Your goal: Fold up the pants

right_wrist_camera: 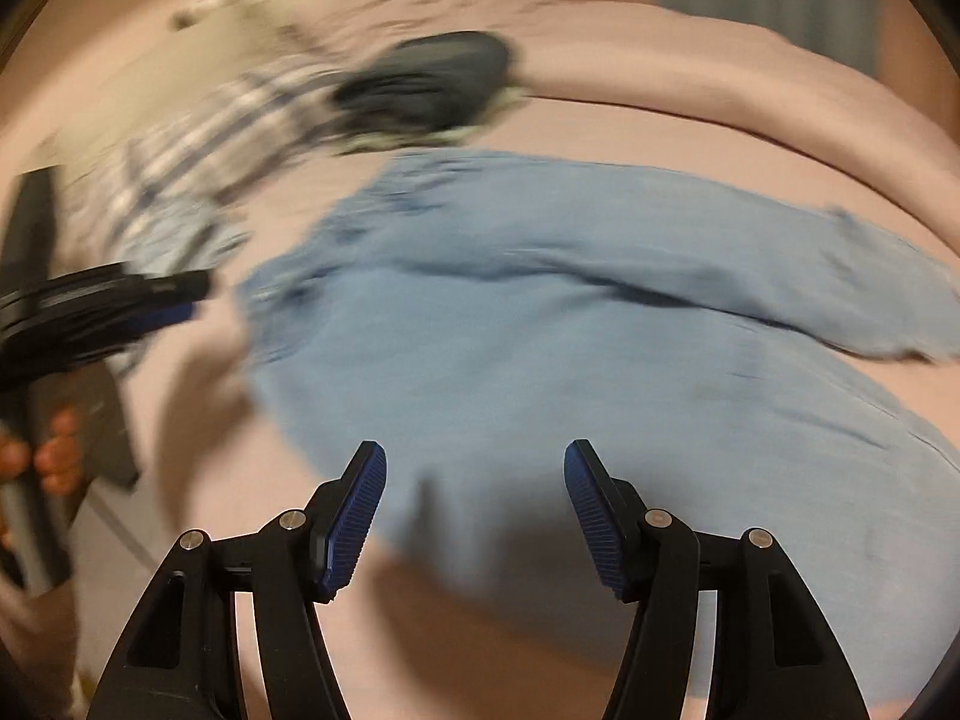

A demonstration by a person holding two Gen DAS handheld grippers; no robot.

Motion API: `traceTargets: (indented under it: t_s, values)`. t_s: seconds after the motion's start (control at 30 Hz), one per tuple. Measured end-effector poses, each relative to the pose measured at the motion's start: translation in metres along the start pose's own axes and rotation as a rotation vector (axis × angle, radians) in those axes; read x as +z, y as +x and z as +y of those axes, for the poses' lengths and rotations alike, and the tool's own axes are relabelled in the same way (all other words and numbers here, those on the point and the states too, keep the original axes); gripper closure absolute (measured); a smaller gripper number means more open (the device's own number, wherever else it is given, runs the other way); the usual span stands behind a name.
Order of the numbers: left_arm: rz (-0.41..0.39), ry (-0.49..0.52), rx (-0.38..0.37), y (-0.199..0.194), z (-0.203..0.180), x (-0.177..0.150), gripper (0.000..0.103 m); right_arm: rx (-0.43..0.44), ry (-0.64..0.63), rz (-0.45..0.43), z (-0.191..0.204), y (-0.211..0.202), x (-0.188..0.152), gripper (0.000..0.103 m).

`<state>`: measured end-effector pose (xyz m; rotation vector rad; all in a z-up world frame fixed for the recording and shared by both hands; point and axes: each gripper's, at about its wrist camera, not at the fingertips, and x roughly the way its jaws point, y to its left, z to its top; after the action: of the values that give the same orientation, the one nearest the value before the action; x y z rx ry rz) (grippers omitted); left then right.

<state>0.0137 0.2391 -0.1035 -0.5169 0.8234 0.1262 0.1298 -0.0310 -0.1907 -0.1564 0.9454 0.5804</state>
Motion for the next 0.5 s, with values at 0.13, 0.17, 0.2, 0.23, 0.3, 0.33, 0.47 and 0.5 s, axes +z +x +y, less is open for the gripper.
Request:
traceTargets:
  t_s: [0.13,0.17,0.2,0.23,0.3,0.33,0.47,0.5]
  values:
    - [0.042,0.195,0.041,0.033,-0.042,-0.003,0.063,-0.154,0.055,-0.003,-0.027,-0.011,-0.009,0.041]
    - [0.049,0.239,0.052,0.04,-0.048,-0.006,0.063,-0.176,0.057,0.002,-0.032,-0.013,-0.014,0.041]
    - [0.067,0.294,0.081,0.051,-0.055,-0.012,0.063,-0.197,0.053,0.015,-0.036,-0.014,-0.02,0.041]
    - [0.093,0.317,0.102,0.061,-0.055,-0.017,0.063,-0.222,0.047,0.036,-0.039,-0.014,-0.027,0.041]
    - [0.177,0.339,0.128,0.084,-0.047,-0.033,0.064,-0.262,0.036,0.119,-0.044,-0.006,-0.047,0.041]
    - [0.144,0.36,0.121,0.081,-0.045,-0.041,0.064,-0.252,0.043,0.138,-0.047,-0.004,-0.059,0.041]
    - [0.132,0.449,0.117,0.063,-0.043,-0.057,0.062,-0.201,0.016,0.151,-0.048,-0.022,-0.082,0.041]
    - [0.139,0.46,0.108,0.059,-0.043,-0.059,0.061,-0.19,-0.013,0.167,-0.048,-0.025,-0.083,0.041]
